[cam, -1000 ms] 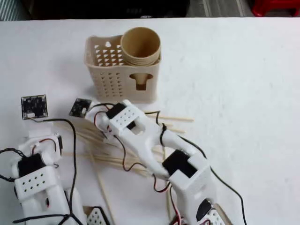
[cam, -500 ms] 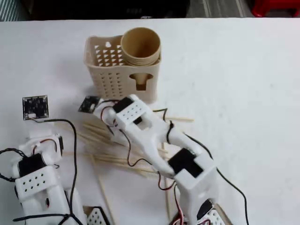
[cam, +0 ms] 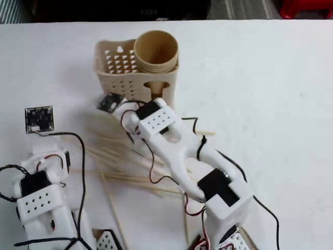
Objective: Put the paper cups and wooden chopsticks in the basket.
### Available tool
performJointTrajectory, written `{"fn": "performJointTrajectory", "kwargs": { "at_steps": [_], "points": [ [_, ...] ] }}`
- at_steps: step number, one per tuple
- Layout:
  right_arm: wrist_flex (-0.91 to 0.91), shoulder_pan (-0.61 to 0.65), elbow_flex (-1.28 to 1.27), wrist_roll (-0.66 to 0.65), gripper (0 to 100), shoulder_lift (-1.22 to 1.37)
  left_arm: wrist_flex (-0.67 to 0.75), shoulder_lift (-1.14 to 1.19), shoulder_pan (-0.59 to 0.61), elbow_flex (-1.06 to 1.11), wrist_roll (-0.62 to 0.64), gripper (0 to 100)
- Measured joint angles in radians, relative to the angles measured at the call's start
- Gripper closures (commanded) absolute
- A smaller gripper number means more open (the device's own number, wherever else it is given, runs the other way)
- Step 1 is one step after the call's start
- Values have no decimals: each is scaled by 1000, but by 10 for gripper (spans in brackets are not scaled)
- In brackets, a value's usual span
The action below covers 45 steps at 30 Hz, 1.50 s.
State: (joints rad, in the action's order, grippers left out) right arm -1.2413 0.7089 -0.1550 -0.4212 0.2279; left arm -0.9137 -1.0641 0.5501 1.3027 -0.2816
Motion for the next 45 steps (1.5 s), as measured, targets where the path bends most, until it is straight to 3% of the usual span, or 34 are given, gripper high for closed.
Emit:
{"fn": "performJointTrajectory", "kwargs": {
  "at_steps": [5, 11, 18, 22, 30, 40, 45],
  "points": [
    [2, 0, -3, 0, 972, 63, 0, 0, 0, 0, 0, 890],
    [-14, 12, 17, 0, 874, 120, 0, 0, 0, 0, 0, 890],
    [-26, 14, 17, 5, 883, 120, 0, 0, 0, 0, 0, 890],
    [-6, 15, 17, 5, 980, 120, 0, 0, 0, 0, 0, 890],
    [12, 14, 21, 5, 981, 126, 0, 0, 0, 0, 0, 890],
    [5, 15, -121, 58, 981, -169, 0, 0, 0, 0, 0, 890],
    [3, 15, -180, 150, 981, -345, 0, 0, 0, 0, 0, 890]
  ]
}}
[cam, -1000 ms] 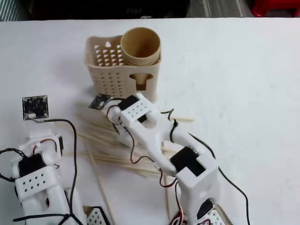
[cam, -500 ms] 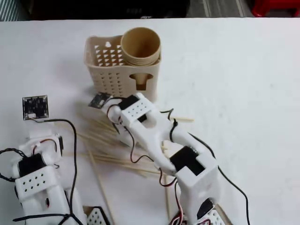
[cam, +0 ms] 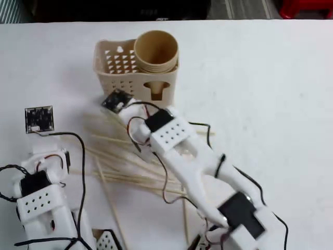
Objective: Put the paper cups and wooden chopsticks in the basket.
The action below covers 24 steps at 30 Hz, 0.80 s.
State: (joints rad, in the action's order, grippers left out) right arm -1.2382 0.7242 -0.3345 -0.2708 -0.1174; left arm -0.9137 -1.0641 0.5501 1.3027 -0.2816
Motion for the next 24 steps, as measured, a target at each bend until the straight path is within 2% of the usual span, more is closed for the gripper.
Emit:
{"fn": "performJointTrajectory", "kwargs": {
  "at_steps": [16, 24],
  "points": [
    [2, -32, -5, 77, 981, -391, 0, 0, 0, 0, 0, 890],
    [80, -37, -5, 149, 981, -549, 0, 0, 0, 0, 0, 890]
  ]
}}
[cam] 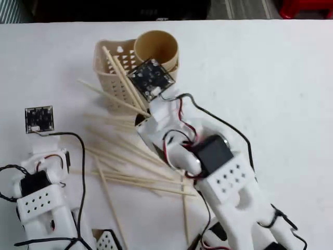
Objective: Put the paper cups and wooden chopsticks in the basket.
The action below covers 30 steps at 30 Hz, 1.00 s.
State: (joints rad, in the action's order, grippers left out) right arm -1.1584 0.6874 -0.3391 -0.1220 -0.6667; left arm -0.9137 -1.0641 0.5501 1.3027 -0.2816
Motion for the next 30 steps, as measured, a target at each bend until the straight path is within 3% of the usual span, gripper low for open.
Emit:
{"fn": "performJointTrajectory", "kwargs": {
  "at_steps": [10, 21, 30],
  "points": [
    [183, 0, 0, 3, 981, -43, 0, 0, 0, 0, 0, 890],
    [560, 0, 0, 3, 981, -41, 0, 0, 0, 0, 0, 890],
    [876, 0, 0, 3, 981, 167, 0, 0, 0, 0, 0, 890]
  ]
}}
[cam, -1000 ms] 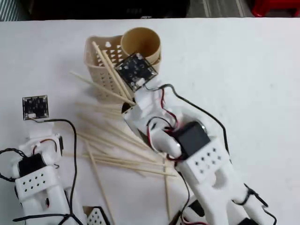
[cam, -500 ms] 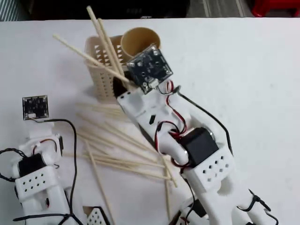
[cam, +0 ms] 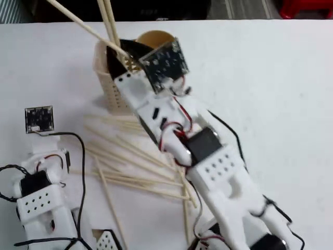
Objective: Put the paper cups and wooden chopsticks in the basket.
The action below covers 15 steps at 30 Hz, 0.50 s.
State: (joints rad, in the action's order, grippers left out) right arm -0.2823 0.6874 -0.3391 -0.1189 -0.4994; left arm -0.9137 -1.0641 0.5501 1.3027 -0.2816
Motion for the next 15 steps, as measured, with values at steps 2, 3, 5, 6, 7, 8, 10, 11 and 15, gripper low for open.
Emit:
{"fn": "performJointTrajectory", "kwargs": {
  "at_steps": [2, 3, 5, 6, 7, 8, 10, 11, 15],
  "points": [
    [87, -8, 0, 0, 981, 58, 0, 0, 0, 0, 0, 890],
    [127, -12, 0, 0, 981, 86, 0, 0, 0, 0, 0, 890],
    [192, -23, -2, 0, 981, 132, 0, 0, 0, 2, 0, 890],
    [218, -25, -2, 0, 981, 155, 0, 0, 0, 2, 0, 890],
    [239, -25, -2, 0, 981, 173, 0, 0, 0, 2, 0, 890],
    [259, -25, -2, 0, 981, 193, 0, 0, 0, 2, 0, 890],
    [287, -20, -2, 0, 981, 229, 0, 0, 0, 2, 0, 890],
    [298, -21, -2, 0, 981, 241, 0, 0, 0, 2, 0, 890],
    [325, -43, -2, 0, 981, 295, 0, 0, 0, 2, 0, 890]
  ]
}}
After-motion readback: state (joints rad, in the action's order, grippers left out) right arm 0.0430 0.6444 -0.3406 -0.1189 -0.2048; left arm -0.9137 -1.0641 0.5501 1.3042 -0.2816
